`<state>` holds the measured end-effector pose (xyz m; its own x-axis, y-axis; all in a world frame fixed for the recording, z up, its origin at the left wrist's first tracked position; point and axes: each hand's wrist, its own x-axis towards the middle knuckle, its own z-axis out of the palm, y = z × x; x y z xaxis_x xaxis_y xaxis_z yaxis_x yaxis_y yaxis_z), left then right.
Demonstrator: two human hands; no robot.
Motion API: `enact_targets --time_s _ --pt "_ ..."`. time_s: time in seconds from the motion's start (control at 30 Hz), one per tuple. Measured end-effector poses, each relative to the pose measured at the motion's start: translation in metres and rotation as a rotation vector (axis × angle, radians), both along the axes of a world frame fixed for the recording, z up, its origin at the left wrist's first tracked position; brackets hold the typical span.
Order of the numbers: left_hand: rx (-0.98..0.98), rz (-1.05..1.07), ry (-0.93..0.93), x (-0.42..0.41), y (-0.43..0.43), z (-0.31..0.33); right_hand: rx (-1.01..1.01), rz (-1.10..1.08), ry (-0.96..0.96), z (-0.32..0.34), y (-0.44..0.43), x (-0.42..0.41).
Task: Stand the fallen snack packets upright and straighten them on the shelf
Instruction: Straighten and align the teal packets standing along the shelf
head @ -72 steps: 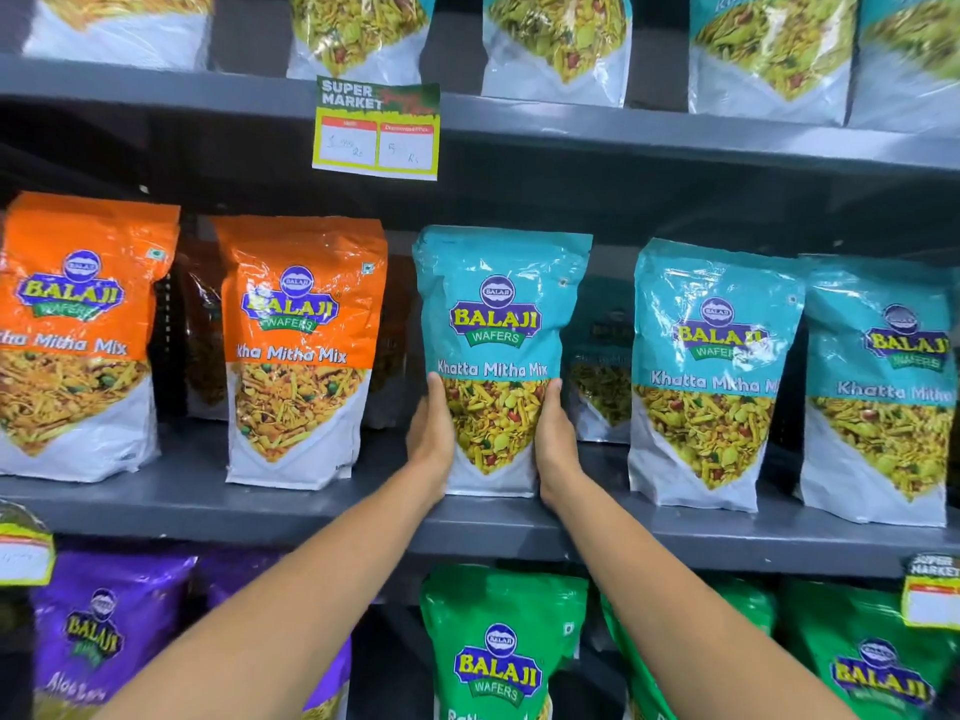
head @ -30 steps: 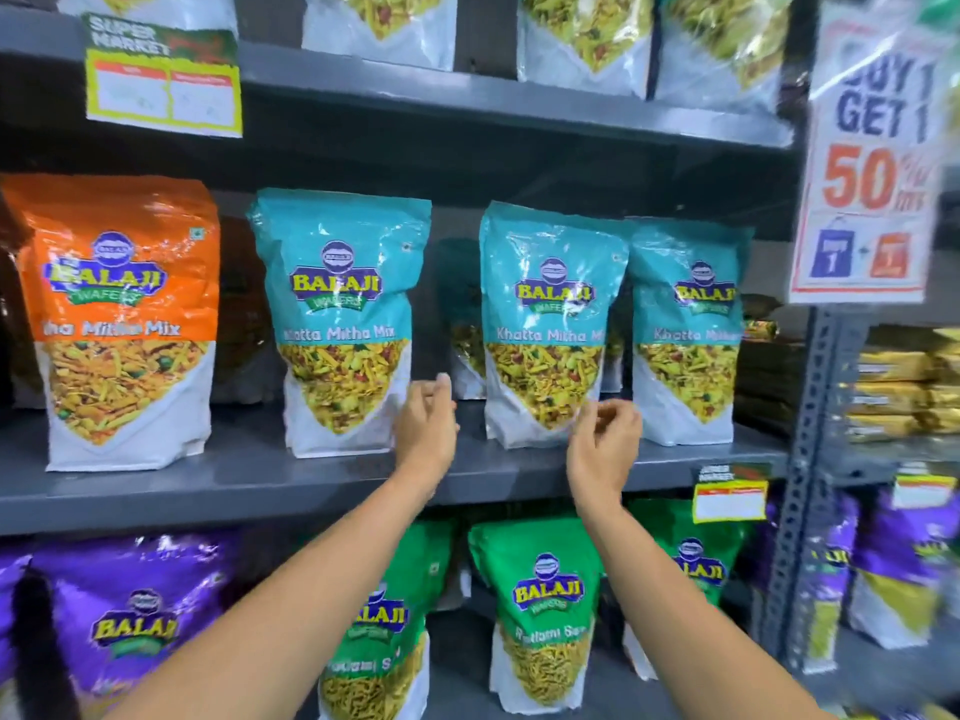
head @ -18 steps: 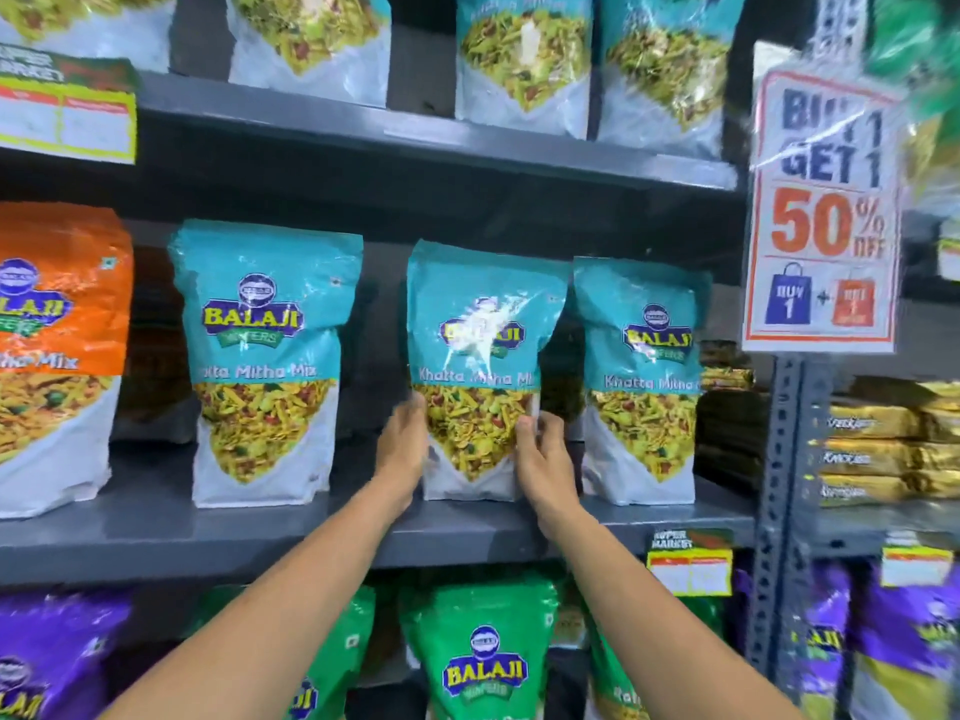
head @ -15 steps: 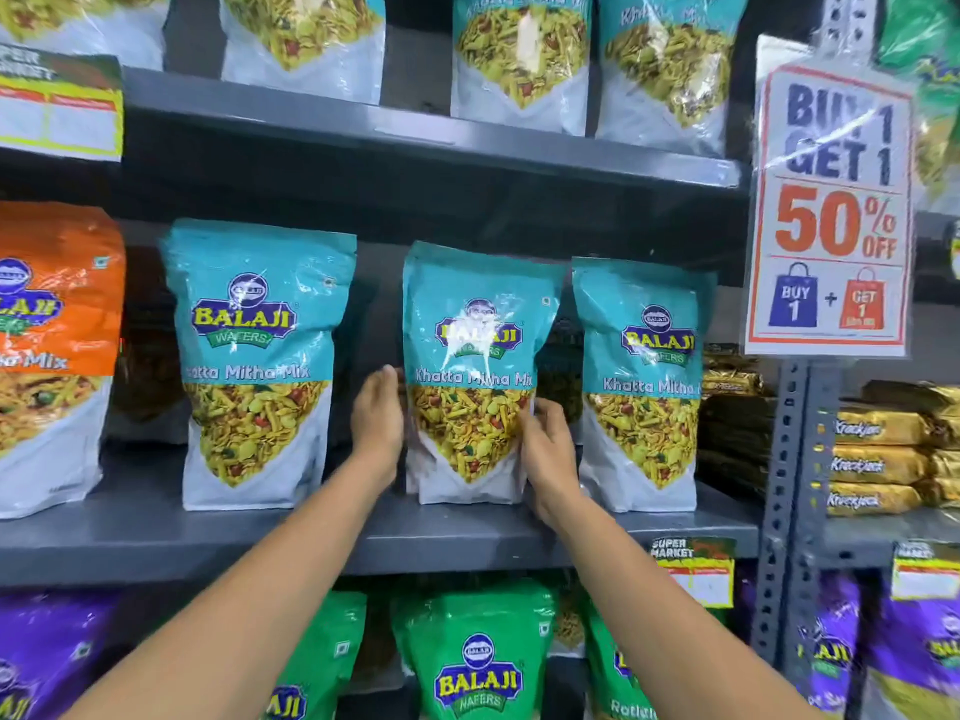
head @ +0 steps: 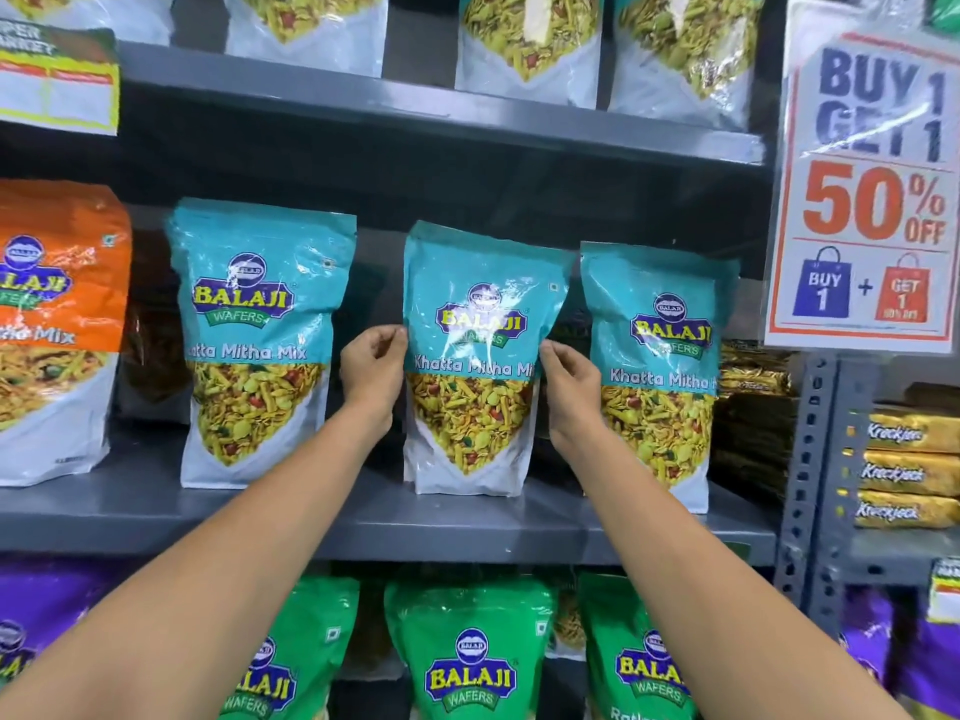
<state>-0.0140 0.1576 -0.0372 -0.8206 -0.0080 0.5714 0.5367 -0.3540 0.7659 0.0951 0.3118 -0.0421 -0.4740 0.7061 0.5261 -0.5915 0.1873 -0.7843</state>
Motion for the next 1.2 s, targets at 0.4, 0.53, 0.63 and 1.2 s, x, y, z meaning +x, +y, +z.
enact_targets --time_s 0.4,0.53,0.63,1.2 --pt "0.011 0.009 -0.006 -0.006 -0.001 0.000 0.026 -0.175 0.068 0.002 -0.010 0.000" --pt "0.026 0.037 -0.043 -0.010 -0.002 0.001 0.021 -0.333 -0.011 0.010 -0.008 -0.003" --pt "0.009 0.057 -0.061 -0.015 -0.005 0.000 0.022 -0.324 -0.021 0.010 -0.008 -0.003" --pt "-0.770 -0.166 -0.004 -0.001 -0.055 -0.070 0.389 -0.176 -0.567 -0.063 -0.003 0.032"
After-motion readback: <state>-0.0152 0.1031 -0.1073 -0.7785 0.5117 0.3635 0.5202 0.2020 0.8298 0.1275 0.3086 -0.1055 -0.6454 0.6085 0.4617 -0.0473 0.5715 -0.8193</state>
